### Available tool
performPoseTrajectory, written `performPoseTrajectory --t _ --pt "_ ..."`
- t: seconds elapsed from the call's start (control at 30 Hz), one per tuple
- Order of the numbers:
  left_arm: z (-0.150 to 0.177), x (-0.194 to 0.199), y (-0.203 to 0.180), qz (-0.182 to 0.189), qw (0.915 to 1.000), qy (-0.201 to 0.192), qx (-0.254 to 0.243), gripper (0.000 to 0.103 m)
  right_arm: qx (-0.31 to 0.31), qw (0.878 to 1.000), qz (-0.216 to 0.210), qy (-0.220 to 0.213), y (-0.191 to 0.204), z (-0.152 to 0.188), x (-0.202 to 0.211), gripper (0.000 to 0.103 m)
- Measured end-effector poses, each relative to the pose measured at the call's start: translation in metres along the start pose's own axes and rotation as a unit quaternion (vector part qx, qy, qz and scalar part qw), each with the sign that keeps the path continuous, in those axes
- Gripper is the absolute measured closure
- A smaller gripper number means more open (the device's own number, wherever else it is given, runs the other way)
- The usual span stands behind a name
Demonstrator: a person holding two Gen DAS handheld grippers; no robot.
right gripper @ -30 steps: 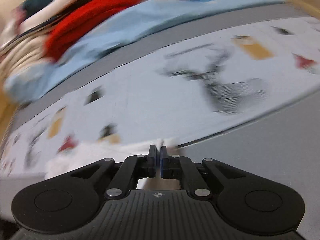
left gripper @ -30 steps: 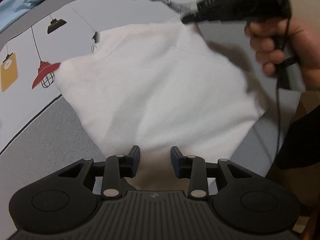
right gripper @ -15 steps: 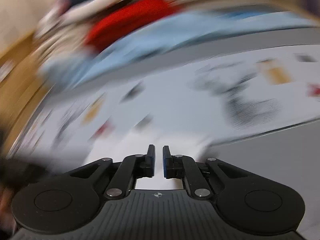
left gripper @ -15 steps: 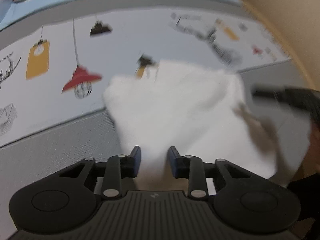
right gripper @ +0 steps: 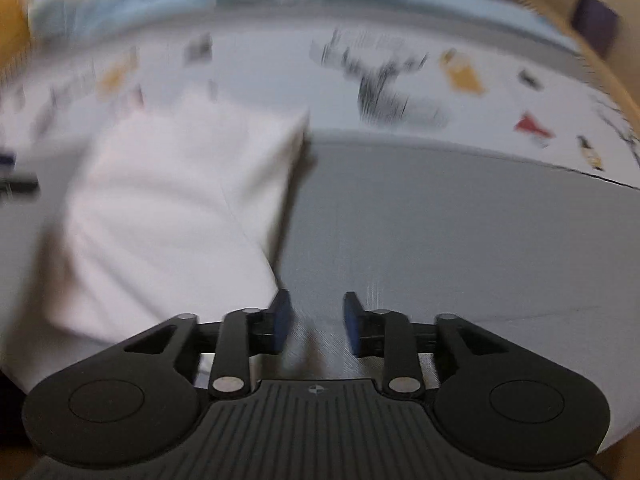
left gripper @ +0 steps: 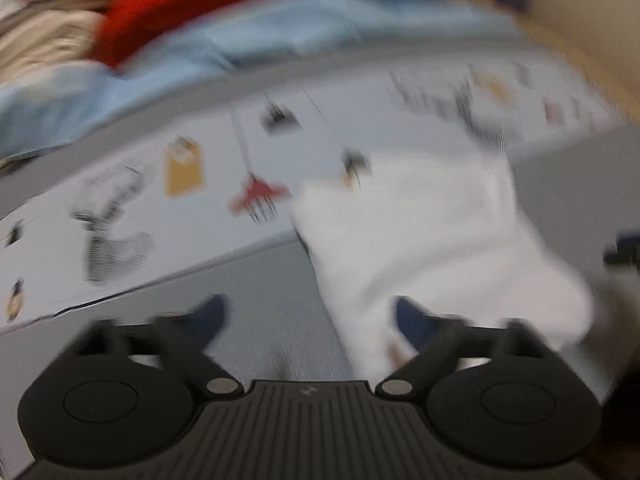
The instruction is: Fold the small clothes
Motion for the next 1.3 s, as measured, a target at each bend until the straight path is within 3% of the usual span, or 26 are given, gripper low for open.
performPoseTrajectory --t 0.03,0.1,0.2,0.4,0.5,0.57,0.7,1.3 --pt "-0.003 0.018 0.001 -0.006 0.9995 -0.023 0.023 0.001 -0.012 1.0 -0.002 -0.026 0.0 -0.006 0.016 0.045" --pt "0.0 0.051 -0.004 -0.01 0.9973 -0.051 0.052 0.001 -0.025 0.996 -0.003 -0.088 0.005 -0.015 0.054 0.016" --pt "0.011 0.094 -0.018 -0.026 0.9939 -0.085 0.065 0.001 -0.021 0.988 -0.01 -0.154 0.015 -0.014 0.099 0.012" --pt "0.058 0.141 -0.05 -0.036 0.9883 -0.101 0.109 0.001 -0.016 0.979 0.004 -0.204 0.029 0.03 0.146 0.005" --pt "0.085 0.141 -0.061 -0.037 0.9878 -0.085 0.125 0.001 -0.053 0.977 0.0 -0.205 0.029 0.047 0.15 0.005" --pt "0.096 0.137 -0.065 -0.034 0.9898 -0.068 0.12 0.001 -0.042 0.977 -0.012 -0.21 0.039 0.046 0.15 0.004" --pt "0.095 0.132 -0.063 -0.044 0.9894 -0.072 0.118 0.001 0.012 0.98 0.011 -0.199 0.057 0.047 0.136 0.004" --pt "0.099 0.117 -0.06 -0.032 0.9899 -0.052 0.128 0.001 0.024 0.984 -0.004 -0.175 0.079 0.051 0.123 0.004"
Point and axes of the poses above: each gripper's, at about its wrist camera, not at the fingertips, and x roughly against the way its jaws point, y to its left, z to its underside, the point moved 10 cm from there along -x, roughly the way its jaws point, and after that the axes turned 7 degrees about -y, right-handed, at the moved point
